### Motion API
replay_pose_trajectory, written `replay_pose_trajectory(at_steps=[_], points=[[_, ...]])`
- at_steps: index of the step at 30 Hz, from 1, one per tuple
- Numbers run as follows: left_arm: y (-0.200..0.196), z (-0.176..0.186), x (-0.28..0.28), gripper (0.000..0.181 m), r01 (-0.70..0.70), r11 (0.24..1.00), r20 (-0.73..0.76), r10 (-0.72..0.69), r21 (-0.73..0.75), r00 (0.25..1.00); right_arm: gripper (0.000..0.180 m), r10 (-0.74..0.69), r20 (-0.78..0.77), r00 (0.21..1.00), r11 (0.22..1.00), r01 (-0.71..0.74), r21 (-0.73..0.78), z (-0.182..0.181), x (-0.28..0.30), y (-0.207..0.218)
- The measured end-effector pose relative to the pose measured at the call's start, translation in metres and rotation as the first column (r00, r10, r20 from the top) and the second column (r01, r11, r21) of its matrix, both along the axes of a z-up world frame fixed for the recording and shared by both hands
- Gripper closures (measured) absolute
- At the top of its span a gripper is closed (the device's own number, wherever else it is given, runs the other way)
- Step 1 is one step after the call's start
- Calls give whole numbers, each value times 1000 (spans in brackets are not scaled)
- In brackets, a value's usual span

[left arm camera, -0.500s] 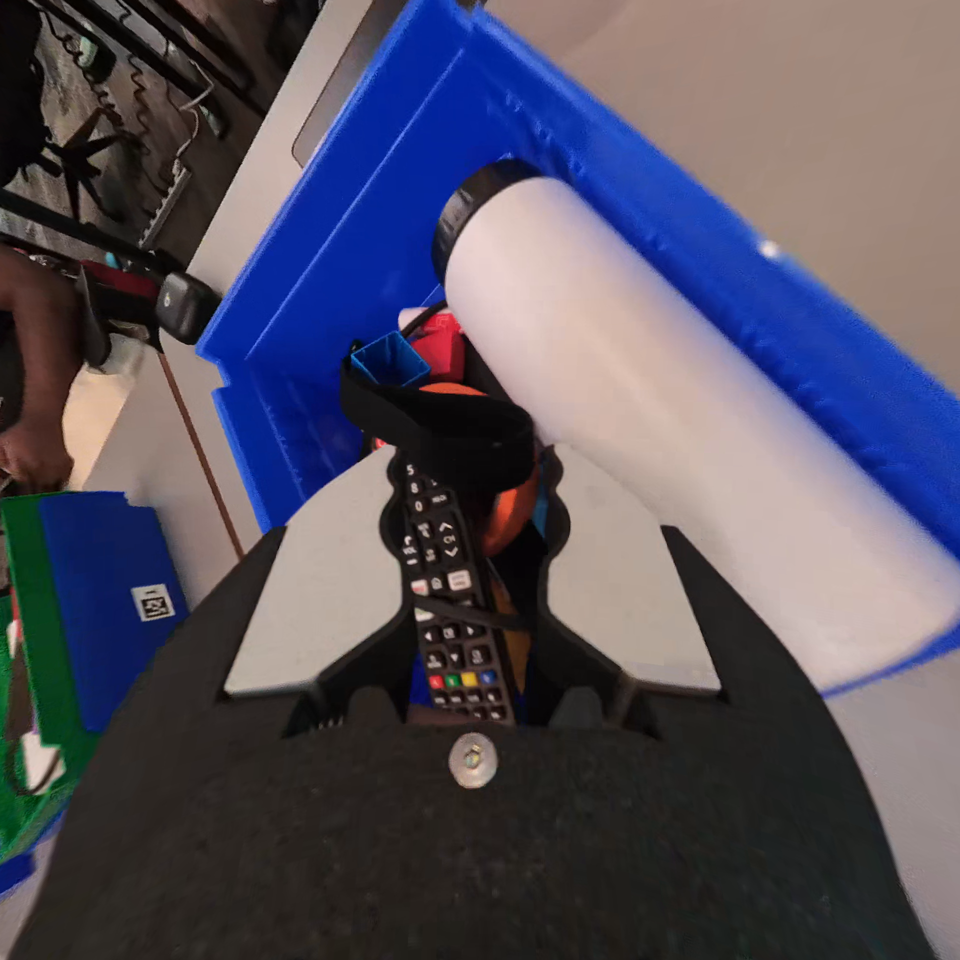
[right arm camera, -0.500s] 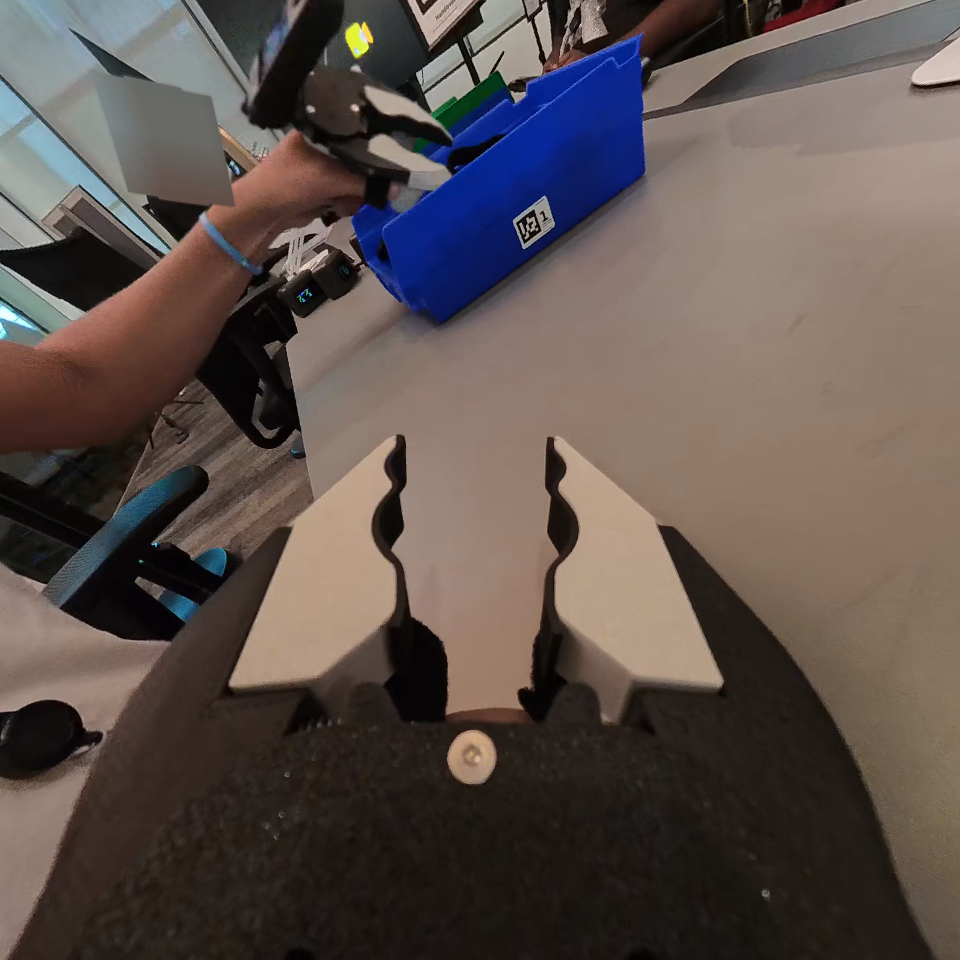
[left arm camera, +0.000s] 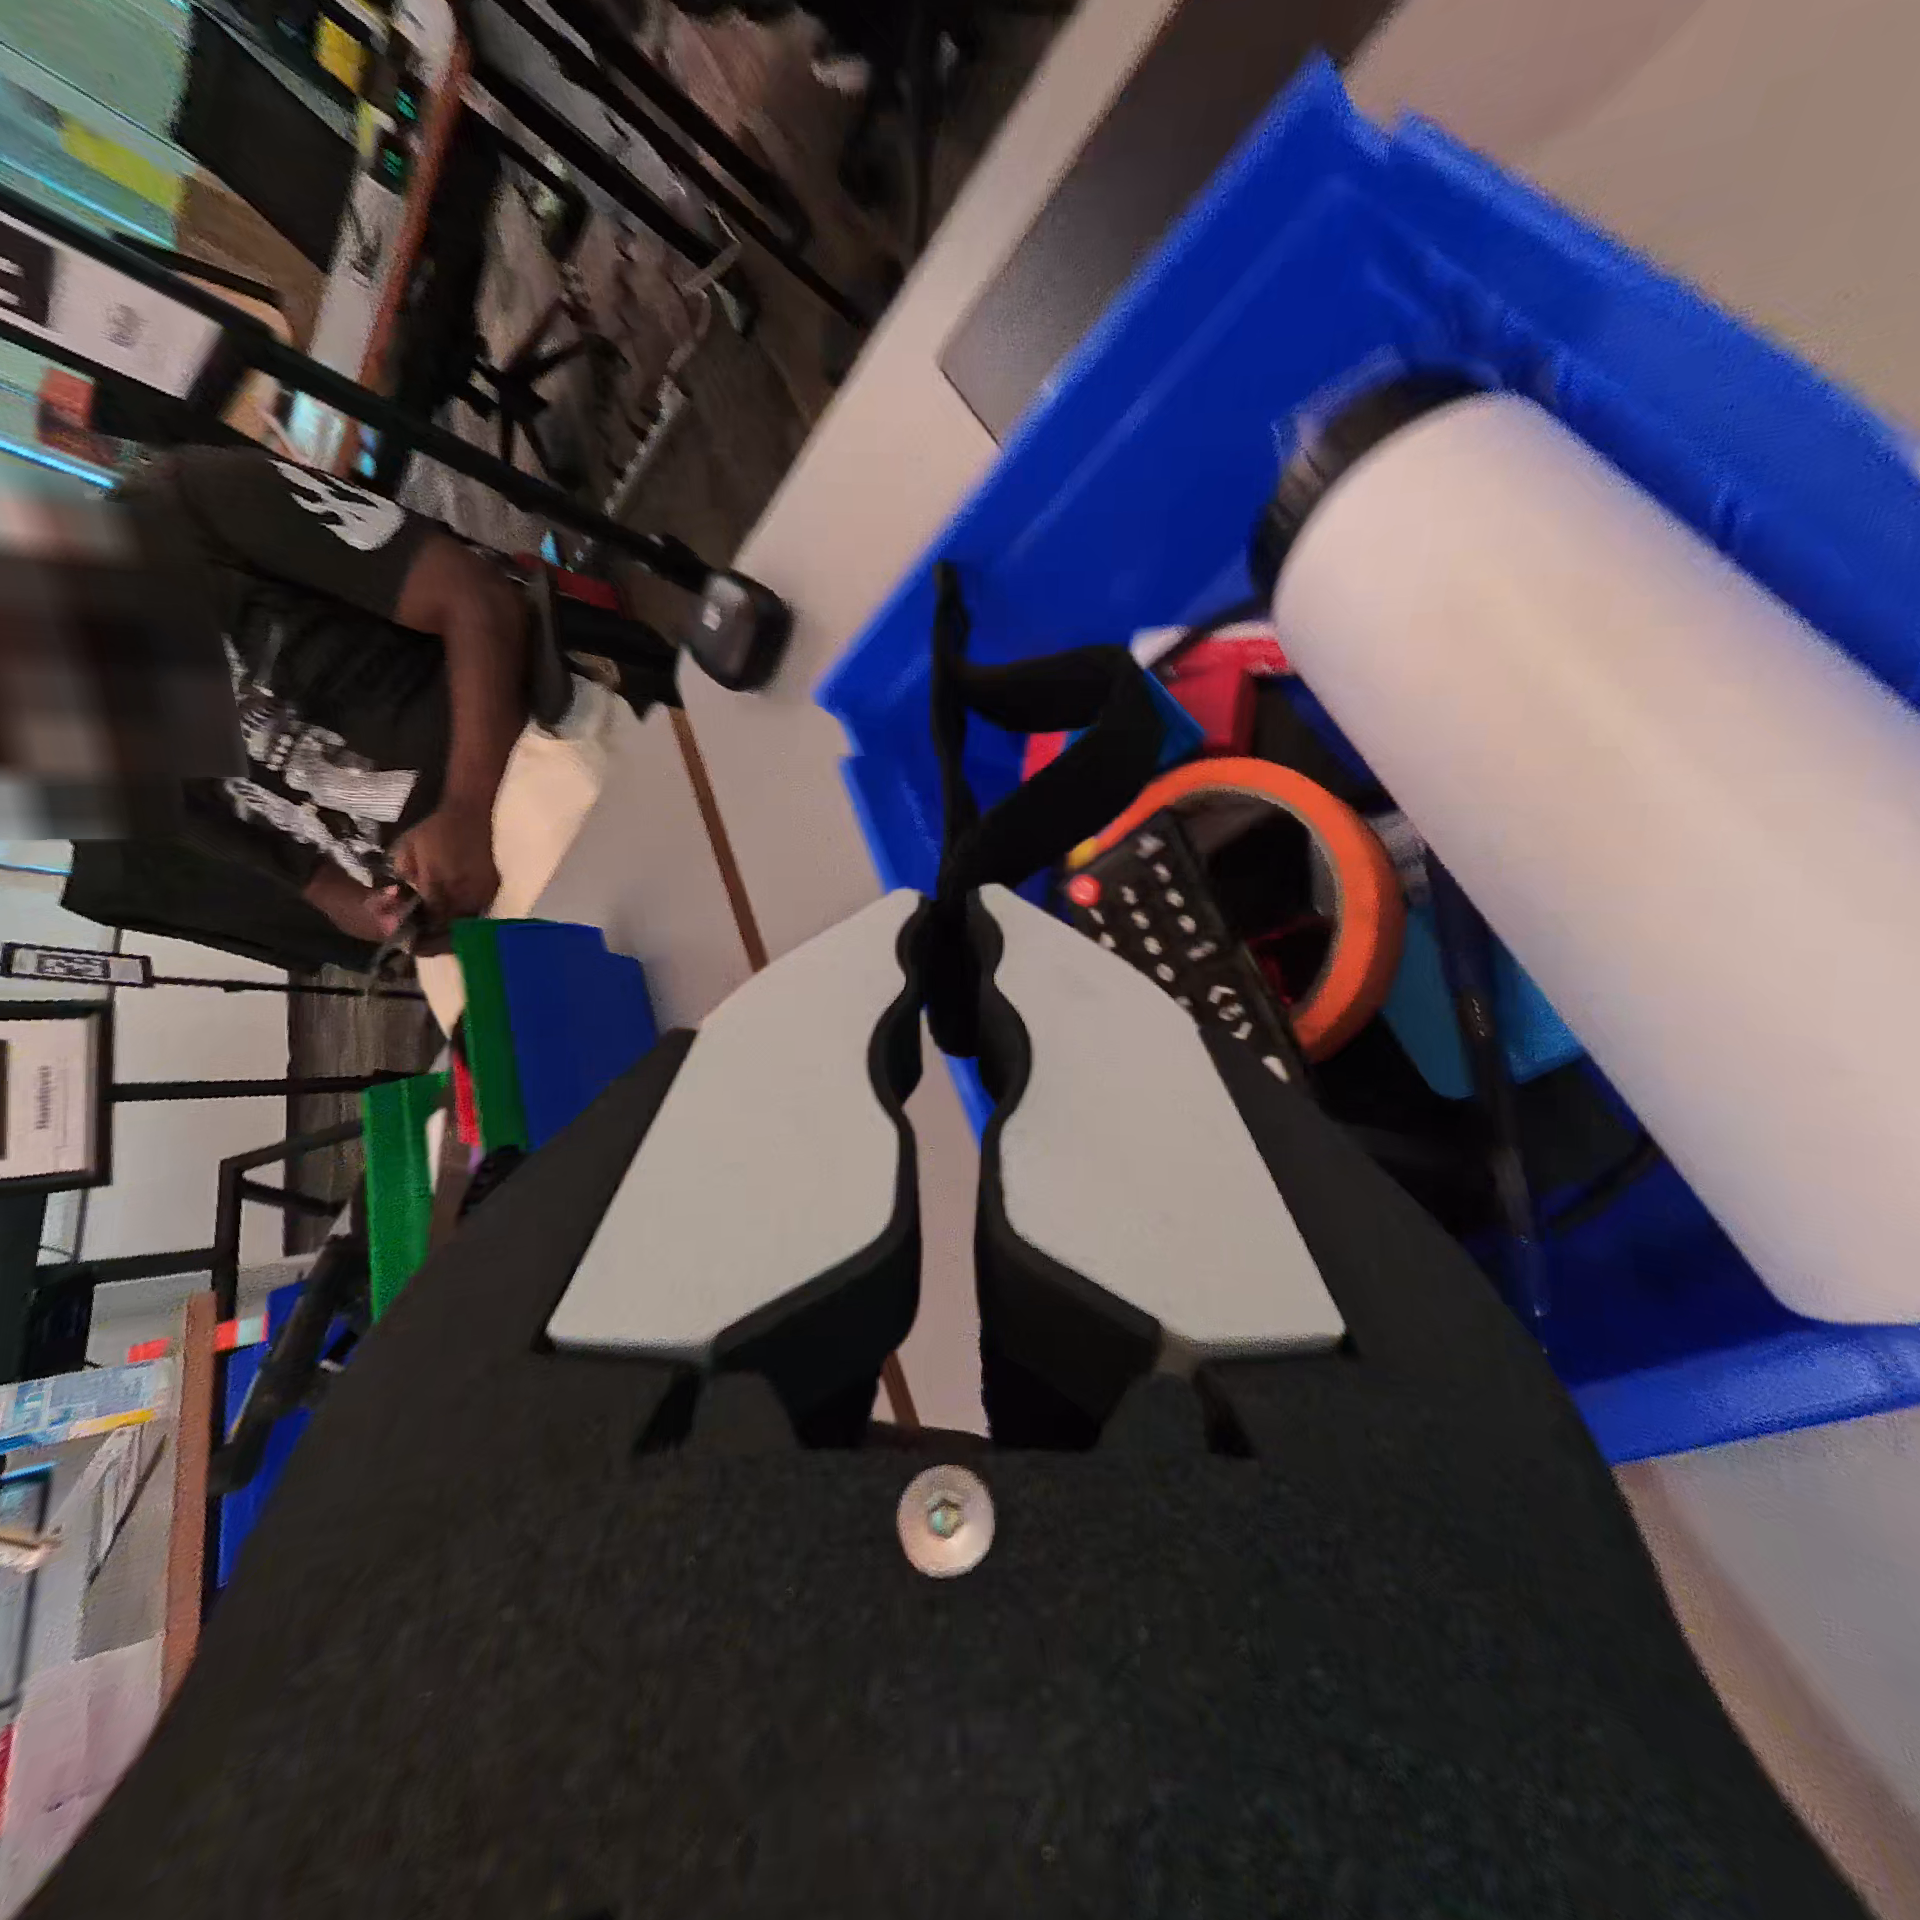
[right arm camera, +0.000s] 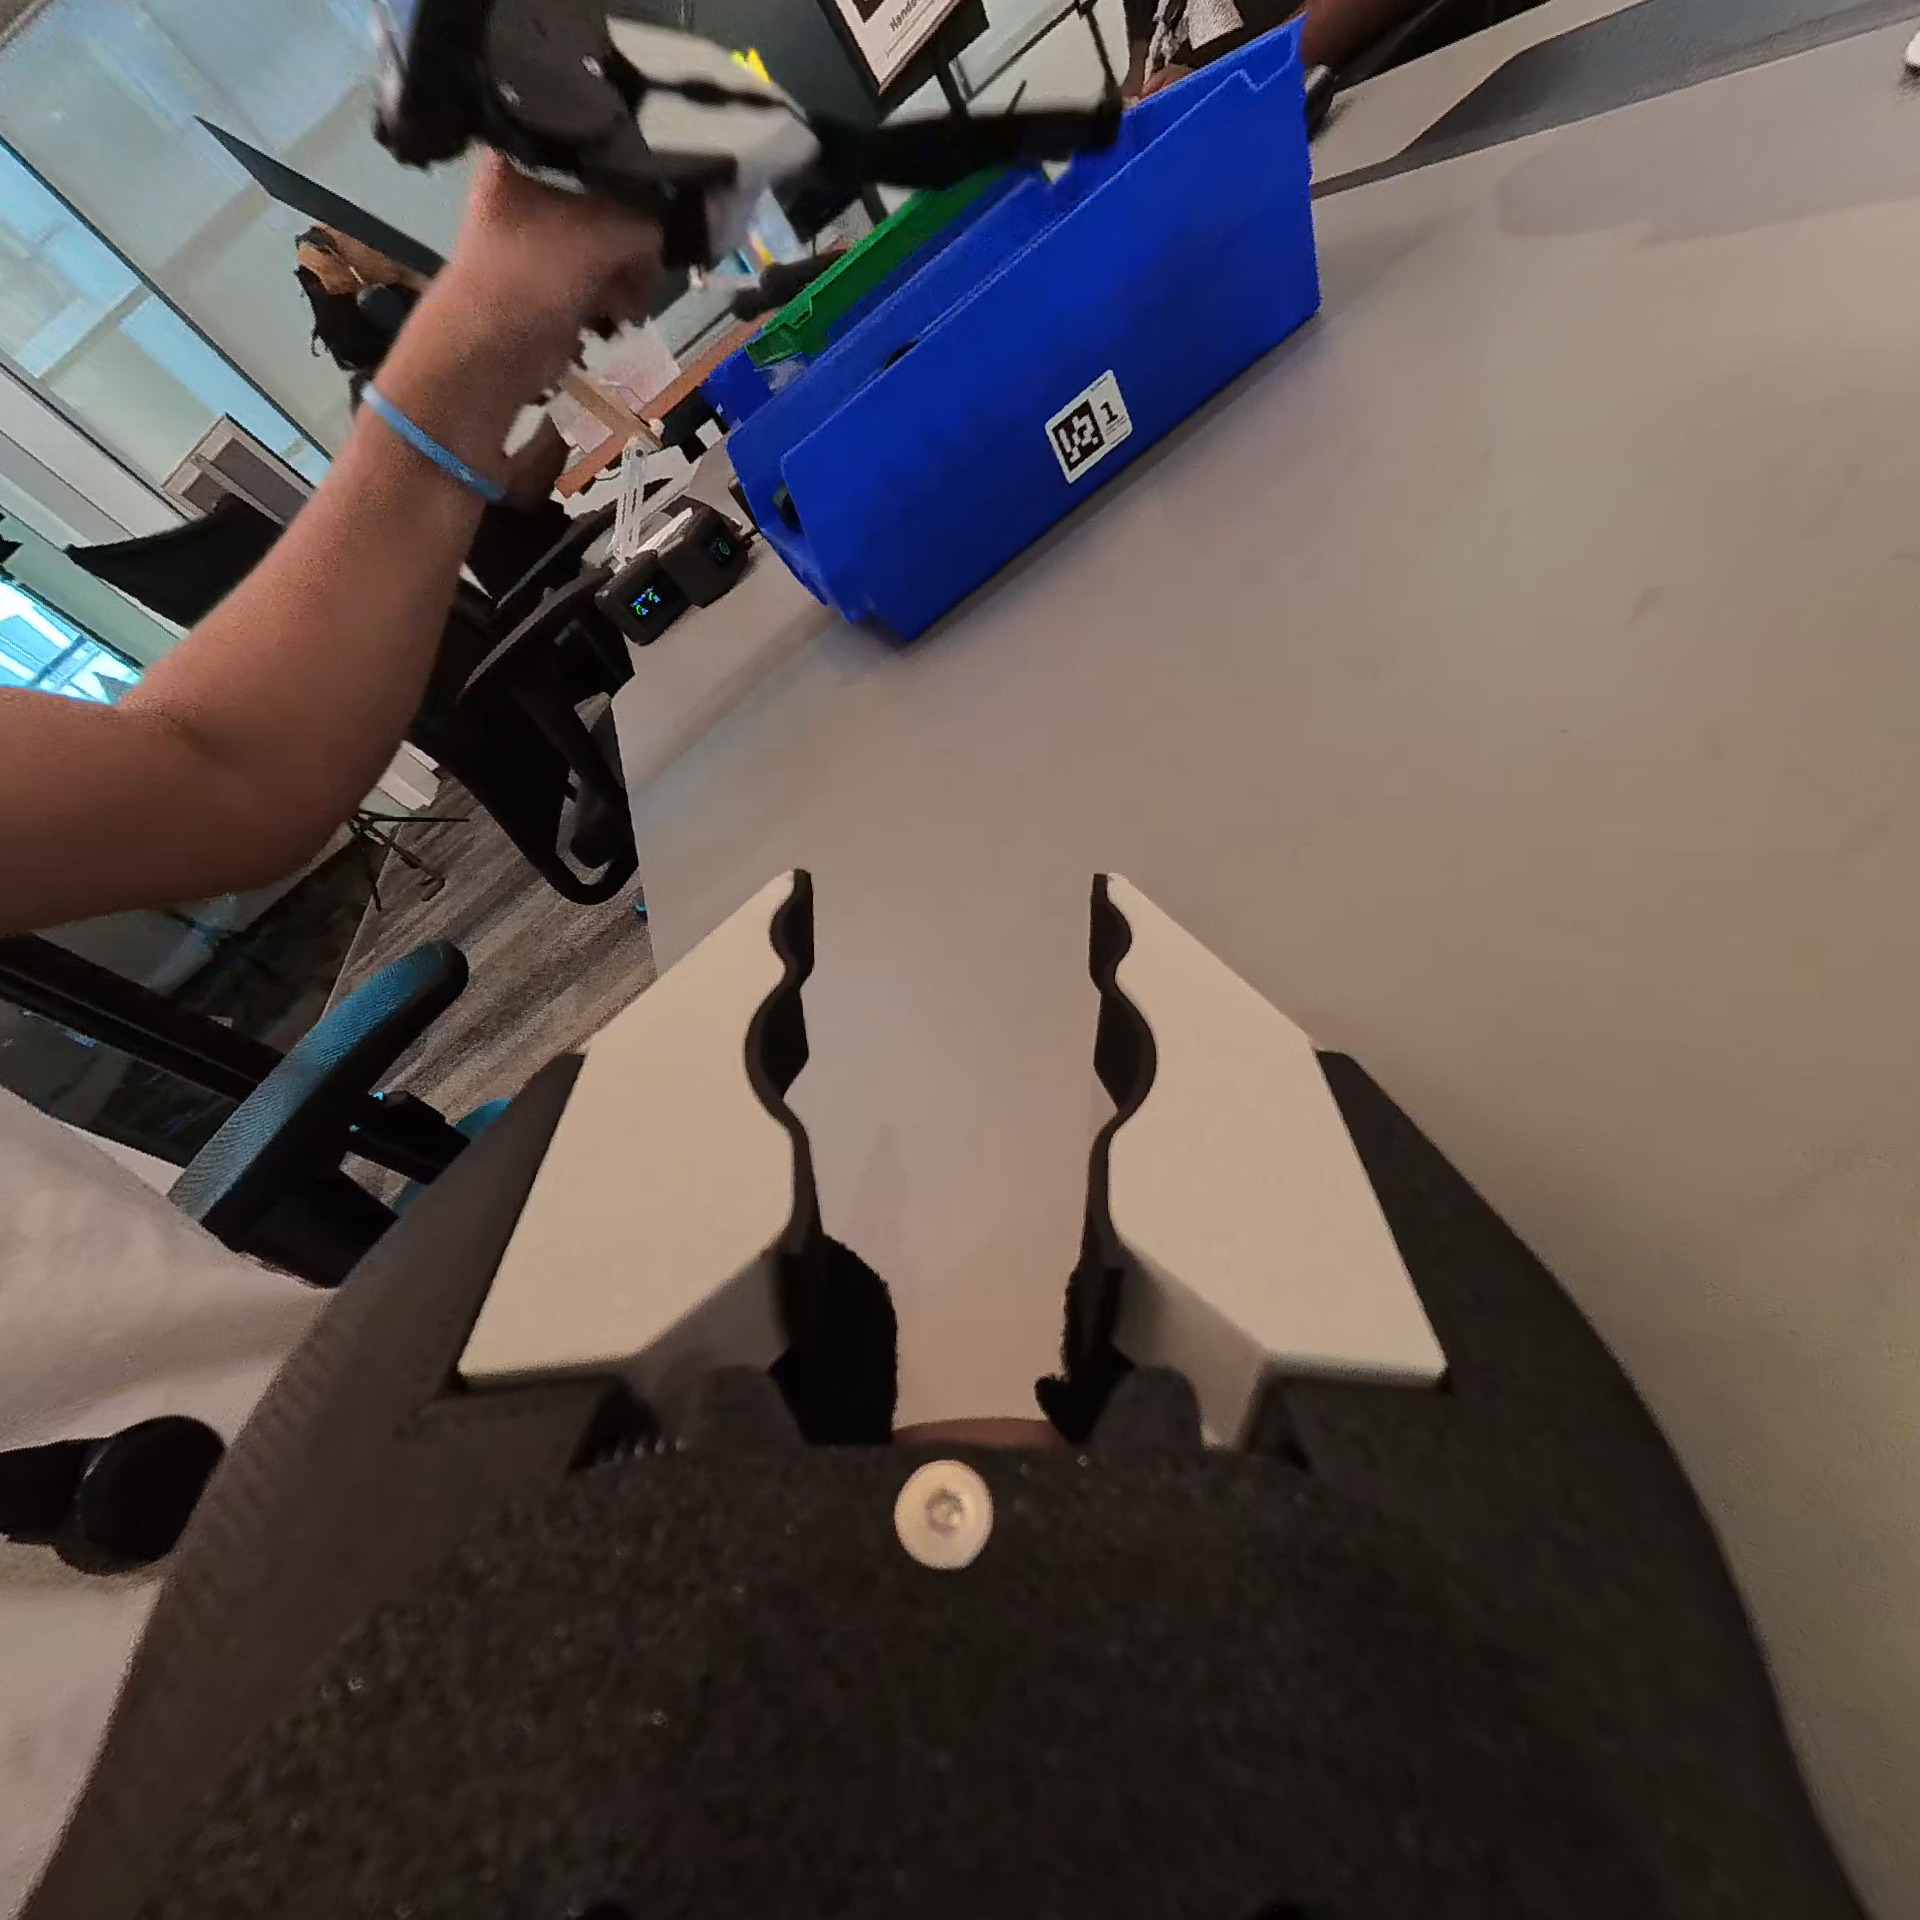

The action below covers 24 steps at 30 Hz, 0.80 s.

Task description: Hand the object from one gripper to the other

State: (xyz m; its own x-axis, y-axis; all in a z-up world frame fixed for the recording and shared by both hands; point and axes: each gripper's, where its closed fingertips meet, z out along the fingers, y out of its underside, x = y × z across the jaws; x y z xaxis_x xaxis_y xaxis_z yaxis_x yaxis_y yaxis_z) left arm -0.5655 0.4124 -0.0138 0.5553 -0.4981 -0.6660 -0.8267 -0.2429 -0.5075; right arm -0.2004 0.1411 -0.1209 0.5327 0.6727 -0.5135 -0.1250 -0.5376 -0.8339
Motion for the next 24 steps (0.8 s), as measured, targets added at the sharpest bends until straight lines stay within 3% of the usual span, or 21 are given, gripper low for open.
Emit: replay_pose_trajectory(at_steps=[4,6,10,14,17,21,24], points=[[-17,69,17,176,75,993,203,-92,87,975,126,-3,16,1000,1000,2,19,1,0,-2],[-38,92,44,177,174,982,378,-191,79,906,126,-3,24,1000,999,2,41,3,2,-2],[-102,105,116,176,462,882,621,-414,93,665,125,3,-25,1000,992,1,126,23,3,7],[-173,92,184,177,676,721,792,-499,154,352,124,63,-283,957,993,-31,117,62,-2,26],[-213,80,224,177,741,641,856,-483,202,185,120,155,-442,884,986,-164,18,74,-20,36],[-242,75,257,177,756,601,893,-446,257,51,119,308,-654,691,892,-449,-55,86,-53,18],[-259,60,276,176,778,576,902,-432,250,30,115,268,-828,493,850,-526,-38,108,-56,19]])
